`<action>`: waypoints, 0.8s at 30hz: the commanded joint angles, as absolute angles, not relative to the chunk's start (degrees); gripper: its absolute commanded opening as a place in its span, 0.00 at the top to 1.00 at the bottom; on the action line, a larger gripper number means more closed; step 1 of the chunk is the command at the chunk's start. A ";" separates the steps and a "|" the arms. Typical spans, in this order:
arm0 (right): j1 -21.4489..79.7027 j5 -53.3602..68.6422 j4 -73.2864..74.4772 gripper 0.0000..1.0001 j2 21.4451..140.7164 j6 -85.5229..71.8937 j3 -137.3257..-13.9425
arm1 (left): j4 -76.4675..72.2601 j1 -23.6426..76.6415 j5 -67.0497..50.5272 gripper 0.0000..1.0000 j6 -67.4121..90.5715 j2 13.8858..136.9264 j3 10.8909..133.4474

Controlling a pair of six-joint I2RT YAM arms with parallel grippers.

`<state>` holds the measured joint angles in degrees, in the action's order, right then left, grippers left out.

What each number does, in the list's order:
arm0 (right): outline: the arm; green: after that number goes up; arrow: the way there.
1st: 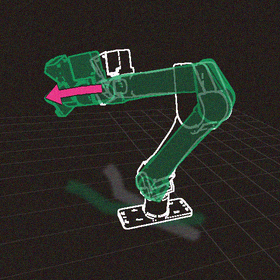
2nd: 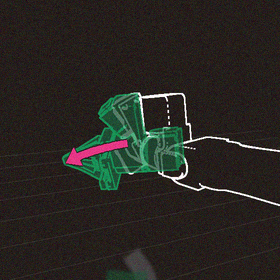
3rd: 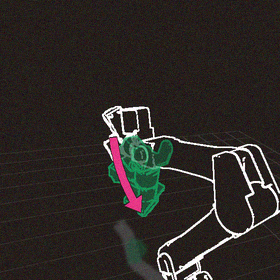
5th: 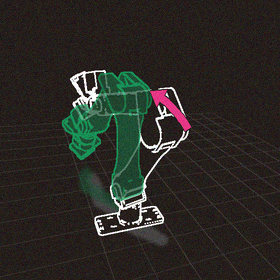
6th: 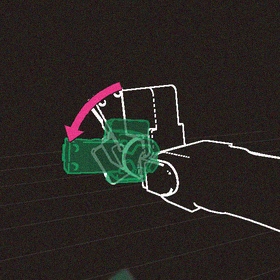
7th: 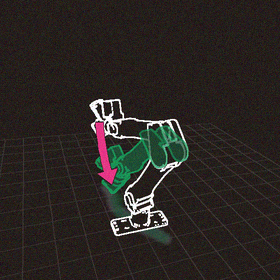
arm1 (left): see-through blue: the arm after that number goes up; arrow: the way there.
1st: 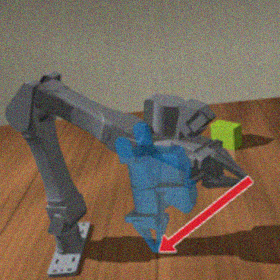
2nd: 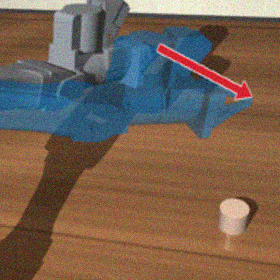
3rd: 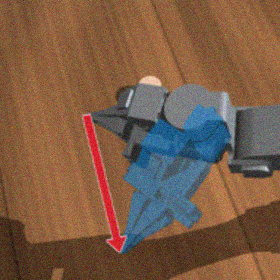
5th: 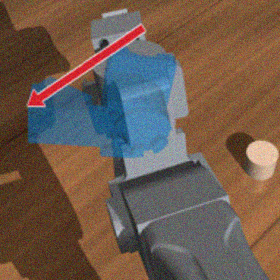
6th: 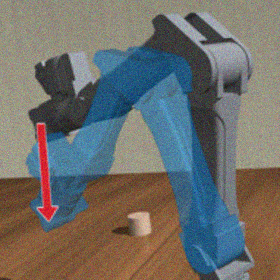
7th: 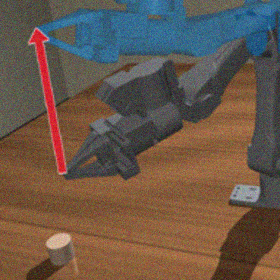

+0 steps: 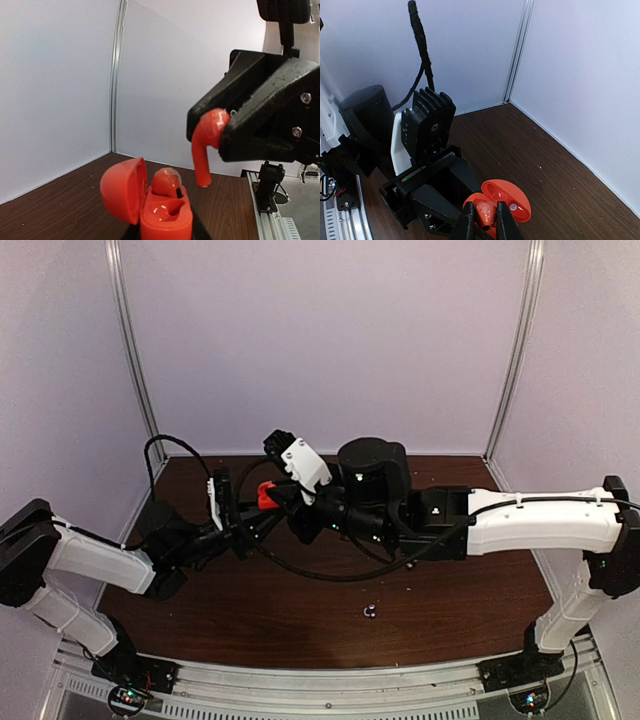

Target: Insert the wireless bluetooth earbuds into the charging case

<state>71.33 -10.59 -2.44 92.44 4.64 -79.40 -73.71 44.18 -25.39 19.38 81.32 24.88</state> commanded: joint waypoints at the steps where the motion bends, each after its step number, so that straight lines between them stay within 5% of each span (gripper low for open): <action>1: 71.19 -12.63 -4.15 0.92 93.21 5.22 -80.54 | -77.63 44.03 -24.52 1.00 20.30 81.74 26.10; 24: 71.41 -15.79 -5.29 0.90 96.05 6.07 -78.72 | -78.21 44.03 -23.77 1.00 20.81 81.39 26.02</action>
<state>71.37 -13.47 -4.60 95.55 5.89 -79.35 -73.84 44.18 -24.56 20.10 81.43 24.88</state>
